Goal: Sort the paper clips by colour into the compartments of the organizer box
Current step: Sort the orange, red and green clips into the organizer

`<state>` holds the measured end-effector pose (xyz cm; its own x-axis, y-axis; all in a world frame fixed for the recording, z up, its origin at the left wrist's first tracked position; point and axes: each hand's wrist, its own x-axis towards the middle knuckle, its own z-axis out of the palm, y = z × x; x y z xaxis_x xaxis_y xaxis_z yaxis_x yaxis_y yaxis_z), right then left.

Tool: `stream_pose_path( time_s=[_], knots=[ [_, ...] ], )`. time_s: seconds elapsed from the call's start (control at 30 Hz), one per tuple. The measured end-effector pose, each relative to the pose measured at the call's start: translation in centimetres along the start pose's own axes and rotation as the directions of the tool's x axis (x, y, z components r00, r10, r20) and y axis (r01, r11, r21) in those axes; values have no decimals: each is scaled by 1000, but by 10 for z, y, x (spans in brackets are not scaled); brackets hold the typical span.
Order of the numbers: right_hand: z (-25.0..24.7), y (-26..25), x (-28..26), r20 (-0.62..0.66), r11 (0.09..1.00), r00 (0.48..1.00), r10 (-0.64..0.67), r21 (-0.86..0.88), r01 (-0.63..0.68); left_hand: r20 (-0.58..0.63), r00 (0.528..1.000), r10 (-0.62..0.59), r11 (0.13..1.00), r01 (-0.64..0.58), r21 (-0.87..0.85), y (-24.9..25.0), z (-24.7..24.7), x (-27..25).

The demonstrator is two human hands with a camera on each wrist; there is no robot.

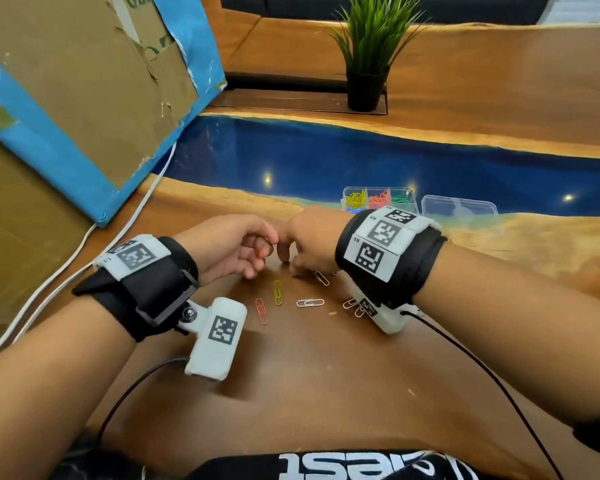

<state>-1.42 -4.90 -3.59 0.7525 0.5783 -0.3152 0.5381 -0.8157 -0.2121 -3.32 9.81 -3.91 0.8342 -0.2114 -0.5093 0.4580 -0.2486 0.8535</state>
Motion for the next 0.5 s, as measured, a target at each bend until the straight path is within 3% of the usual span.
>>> stream_pose_path(
  time_s=[0.17,0.23,0.3,0.37,0.43,0.5],
  knots=[
    [4,1,7,-5,1000,1000,7,-14,-7,-14,1000,22,992,-21,126,-7,-8,-1],
    [5,2,8,-17,1000,1000,2,-18,-3,48,994,93,928,-104,359,-7,-14,-7],
    [4,2,8,-16,1000,1000,2,-19,-2,188,977,103,739,-202,642,-7,-15,-15],
    [0,4,5,-27,1000,1000,10,-22,-11,271,961,59,509,-263,820,-11,-10,-20],
    [-7,10,1,-65,999,997,46,-10,-47,290,955,59,350,-292,890,-14,-5,-21],
    [-13,21,-8,-85,994,990,109,11,-109,300,951,78,256,-310,916,-18,-2,-20]
  ],
)
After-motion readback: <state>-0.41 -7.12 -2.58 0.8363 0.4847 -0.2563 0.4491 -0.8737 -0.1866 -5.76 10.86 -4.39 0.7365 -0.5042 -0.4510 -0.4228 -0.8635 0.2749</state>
